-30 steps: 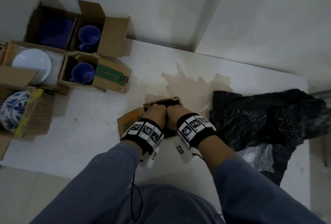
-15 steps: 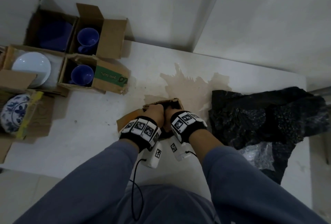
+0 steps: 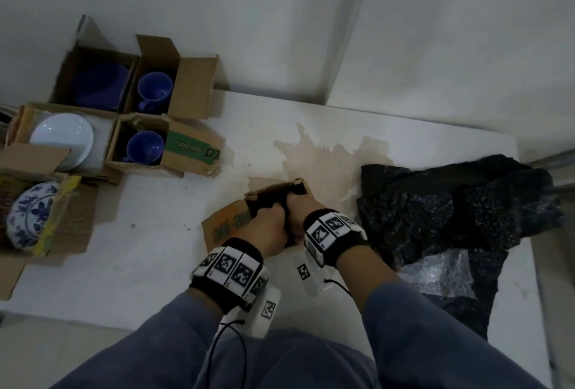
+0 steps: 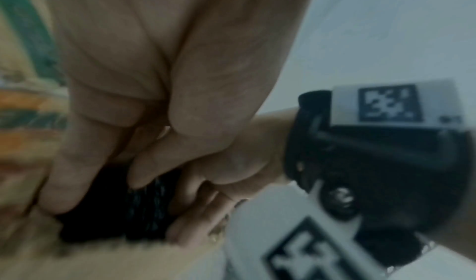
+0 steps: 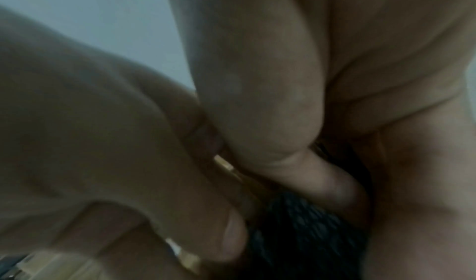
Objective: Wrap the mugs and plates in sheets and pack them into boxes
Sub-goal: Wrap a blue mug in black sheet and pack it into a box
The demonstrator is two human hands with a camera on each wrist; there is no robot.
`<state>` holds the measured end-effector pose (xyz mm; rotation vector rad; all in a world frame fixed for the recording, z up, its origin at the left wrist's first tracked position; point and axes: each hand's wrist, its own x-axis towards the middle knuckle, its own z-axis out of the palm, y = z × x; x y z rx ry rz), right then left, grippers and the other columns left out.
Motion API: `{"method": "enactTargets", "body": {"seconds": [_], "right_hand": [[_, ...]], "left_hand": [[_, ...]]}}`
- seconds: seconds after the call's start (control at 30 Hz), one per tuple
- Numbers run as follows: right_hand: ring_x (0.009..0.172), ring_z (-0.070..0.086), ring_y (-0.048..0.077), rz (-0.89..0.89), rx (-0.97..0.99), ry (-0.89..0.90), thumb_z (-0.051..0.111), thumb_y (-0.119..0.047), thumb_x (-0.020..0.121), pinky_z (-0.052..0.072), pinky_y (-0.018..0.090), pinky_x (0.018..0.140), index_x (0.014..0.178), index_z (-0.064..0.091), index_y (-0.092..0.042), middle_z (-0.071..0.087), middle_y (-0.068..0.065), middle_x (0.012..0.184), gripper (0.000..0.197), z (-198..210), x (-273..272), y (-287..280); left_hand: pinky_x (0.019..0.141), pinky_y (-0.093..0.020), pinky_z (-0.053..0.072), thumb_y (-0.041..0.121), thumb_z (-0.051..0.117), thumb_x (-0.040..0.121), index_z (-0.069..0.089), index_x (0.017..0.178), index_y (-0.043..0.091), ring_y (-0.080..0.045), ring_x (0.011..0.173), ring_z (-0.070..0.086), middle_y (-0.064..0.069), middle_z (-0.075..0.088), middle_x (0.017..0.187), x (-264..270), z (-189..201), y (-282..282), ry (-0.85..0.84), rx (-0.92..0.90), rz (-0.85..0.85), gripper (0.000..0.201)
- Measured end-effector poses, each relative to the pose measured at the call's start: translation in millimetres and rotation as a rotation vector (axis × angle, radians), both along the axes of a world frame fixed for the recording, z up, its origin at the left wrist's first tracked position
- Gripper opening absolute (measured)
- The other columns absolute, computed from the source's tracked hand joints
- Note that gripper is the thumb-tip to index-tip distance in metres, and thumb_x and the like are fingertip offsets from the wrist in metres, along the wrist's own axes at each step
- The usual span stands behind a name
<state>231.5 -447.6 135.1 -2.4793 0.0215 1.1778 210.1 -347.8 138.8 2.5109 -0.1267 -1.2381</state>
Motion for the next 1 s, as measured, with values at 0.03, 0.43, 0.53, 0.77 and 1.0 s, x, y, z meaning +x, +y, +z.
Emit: {"method": "enactTargets", "body": {"seconds": [0.03, 0.43, 0.53, 0.77, 1.0], "right_hand": [[0.109, 0.062, 0.034, 0.024, -0.025, -0.024, 0.056, -0.012, 0.093, 0.052, 0.041, 0.092, 0.122, 0.059, -0.002, 0.061, 0.019, 0.121, 0.031, -0.4, -1.5, 1.1], [0.094, 0.061, 0.033, 0.094, -0.098, -0.473, 0.055, -0.013, 0.087, 0.053, 0.039, 0.079, 0.115, 0.061, -0.016, 0.062, 0.011, 0.106, 0.028, 11.1, -3.6, -20.3], [0.083, 0.060, 0.030, 0.054, -0.059, -0.592, 0.059, -0.012, 0.083, 0.052, 0.038, 0.067, 0.110, 0.055, -0.017, 0.055, 0.007, 0.104, 0.028, -0.5, -17.1, -25.1], [0.089, 0.058, 0.030, 0.005, -0.003, -0.566, 0.059, -0.016, 0.086, 0.047, 0.034, 0.069, 0.119, 0.058, -0.016, 0.050, 0.005, 0.110, 0.033, -15.5, -20.5, -42.5], [0.089, 0.057, 0.028, -0.093, 0.048, -0.536, 0.059, -0.018, 0.086, 0.035, 0.027, 0.067, 0.093, 0.070, -0.012, 0.057, 0.007, 0.091, 0.015, -22.2, -32.8, -53.9]], "left_hand": [[0.082, -0.035, 0.053, 0.018, 0.039, 0.104, 0.015, 0.153, 0.007, -0.025, 0.092, 0.057, -0.020, 0.050, 0.134, -2.1, -3.0, -2.1, 0.036, -0.017, 0.036, 0.056], [0.093, -0.041, 0.045, 0.027, 0.059, 0.092, 0.009, 0.152, 0.012, -0.041, 0.122, 0.047, -0.024, 0.024, 0.151, -21.0, -32.4, 0.3, -0.053, -0.143, 0.362, 0.080], [0.095, -0.047, 0.049, 0.023, 0.063, 0.088, 0.020, 0.147, 0.016, -0.040, 0.119, 0.049, -0.020, 0.033, 0.144, -18.0, -27.8, 3.8, -0.103, -0.113, 0.276, 0.072], [0.079, -0.039, 0.051, 0.020, 0.063, 0.087, 0.034, 0.141, 0.011, -0.033, 0.110, 0.057, -0.014, 0.040, 0.137, -18.4, -13.2, 6.3, -0.396, 0.223, -0.025, 0.061], [0.083, -0.044, 0.051, 0.047, 0.054, 0.093, 0.040, 0.137, 0.026, -0.039, 0.123, 0.038, -0.016, 0.029, 0.140, -31.5, -27.4, -13.3, -0.431, 0.222, 0.039, 0.051]]}}
